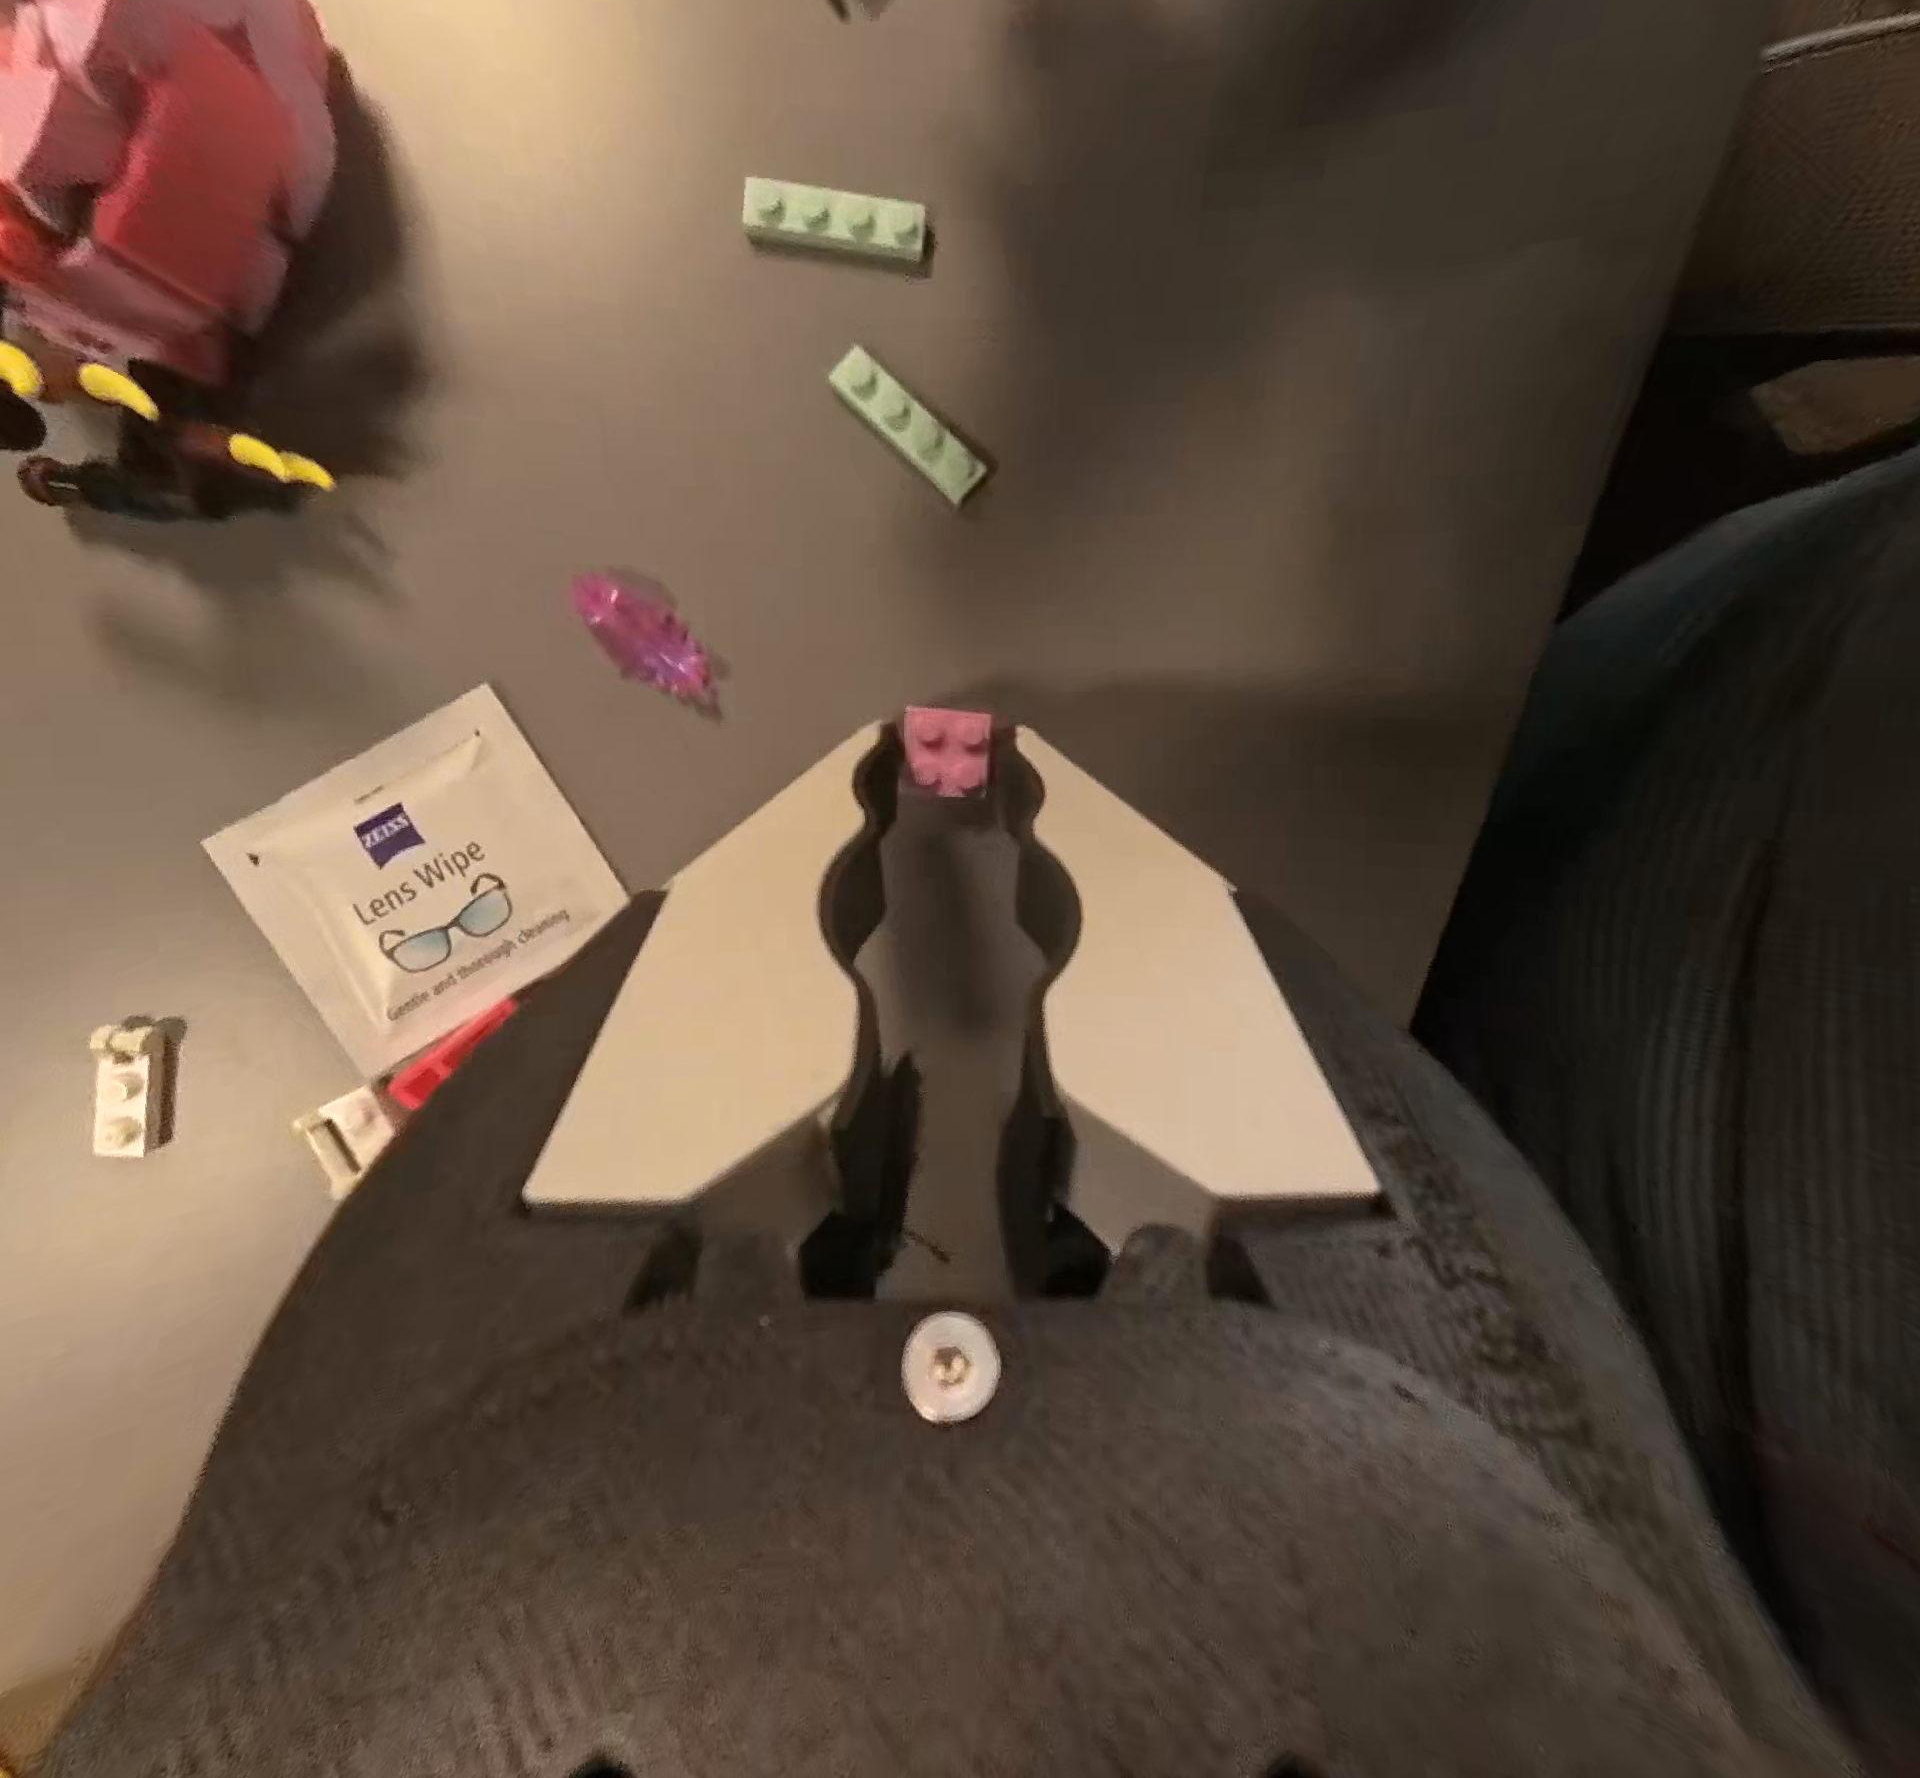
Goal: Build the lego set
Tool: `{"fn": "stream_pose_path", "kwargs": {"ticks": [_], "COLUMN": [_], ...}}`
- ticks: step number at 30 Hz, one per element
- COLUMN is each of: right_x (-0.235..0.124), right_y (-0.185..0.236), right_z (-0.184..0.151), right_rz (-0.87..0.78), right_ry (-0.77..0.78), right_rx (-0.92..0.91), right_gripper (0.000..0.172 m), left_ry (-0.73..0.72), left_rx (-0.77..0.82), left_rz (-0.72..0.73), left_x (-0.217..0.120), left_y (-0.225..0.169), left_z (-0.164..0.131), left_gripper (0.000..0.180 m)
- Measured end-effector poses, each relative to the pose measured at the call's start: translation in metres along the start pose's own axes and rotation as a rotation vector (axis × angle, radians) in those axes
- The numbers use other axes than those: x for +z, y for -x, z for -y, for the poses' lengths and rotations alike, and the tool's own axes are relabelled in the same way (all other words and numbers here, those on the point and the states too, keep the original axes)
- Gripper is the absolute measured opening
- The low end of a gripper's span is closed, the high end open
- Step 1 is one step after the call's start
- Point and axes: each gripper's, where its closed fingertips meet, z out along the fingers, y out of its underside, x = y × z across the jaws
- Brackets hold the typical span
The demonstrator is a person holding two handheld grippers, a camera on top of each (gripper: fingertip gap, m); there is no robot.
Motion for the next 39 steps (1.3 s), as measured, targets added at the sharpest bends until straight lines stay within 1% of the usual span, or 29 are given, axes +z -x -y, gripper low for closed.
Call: {"fn": "stream_pose_path", "kwargs": {"ticks": [3,5,8,10,13,18,21,23,25,27,30,32,35,37,39], "right_x": [-0.002,-0.002,0.007,0.016,0.028,0.049,0.057,0.060,0.061,0.061,0.062,0.062,0.062,0.062,0.063], "right_y": [-0.003,-0.005,-0.003,0.004,0.022,0.042,0.044,0.044,0.041,0.038,0.036,0.037,0.038,0.038,0.040], "right_z": [-0.012,-0.024,-0.043,-0.053,-0.063,-0.081,-0.086,-0.088,-0.088,-0.087,-0.085,-0.085,-0.086,-0.087,-0.088], "right_rz": [0.010,-0.003,-0.023,-0.021,0.032,0.181,0.284,0.331,0.341,0.335,0.322,0.321,0.316,0.321,0.336], "right_ry": [0.103,0.196,0.327,0.373,0.393,0.501,0.568,0.599,0.635,0.652,0.650,0.639,0.631,0.629,0.624], "right_rx": [-0.095,-0.192,-0.340,-0.393,-0.462,-0.649,-0.666,-0.689,-0.726,-0.746,-0.731,-0.717,-0.730,-0.746,-0.746], "right_gripper": [0.040,0.042,0.042,0.044,0.042,0.042,0.043,0.039,0.031,0.023,0.015,0.014,0.014,0.023,0.024], "left_ry": [-0.026,-0.036,-0.090,-0.132,-0.171,-0.245,-0.286,-0.335,-0.385,-0.411,-0.455,-0.445,-0.414,-0.404,-0.399], "left_rx": [-0.009,-0.006,-0.028,-0.060,-0.076,-0.099,-0.110,-0.129,-0.171,-0.191,-0.151,-0.131,-0.128,-0.122,-0.123], "left_rz": [-0.008,0.017,0.024,0.008,0.022,-0.046,-0.102,-0.147,-0.195,-0.208,-0.196,-0.184,-0.190,-0.200,-0.203], "left_x": [0.000,-0.002,-0.006,-0.008,-0.011,-0.016,-0.017,-0.017,-0.020,-0.023,-0.029,-0.028,-0.025,-0.024,-0.023], "left_y": [-0.001,0.003,0.005,0.002,-0.002,-0.015,-0.021,-0.023,-0.024,-0.023,-0.024,-0.023,-0.022,-0.023,-0.023], "left_z": [0.002,-0.002,-0.007,-0.009,-0.016,-0.022,-0.022,-0.019,-0.015,-0.014,-0.011,-0.013,-0.015,-0.016,-0.016], "left_gripper": [0.035,0.040,0.038,0.037,0.035,0.032,0.031,0.030,0.028,0.027,0.016,0.011,0.011,0.010,0.010]}}
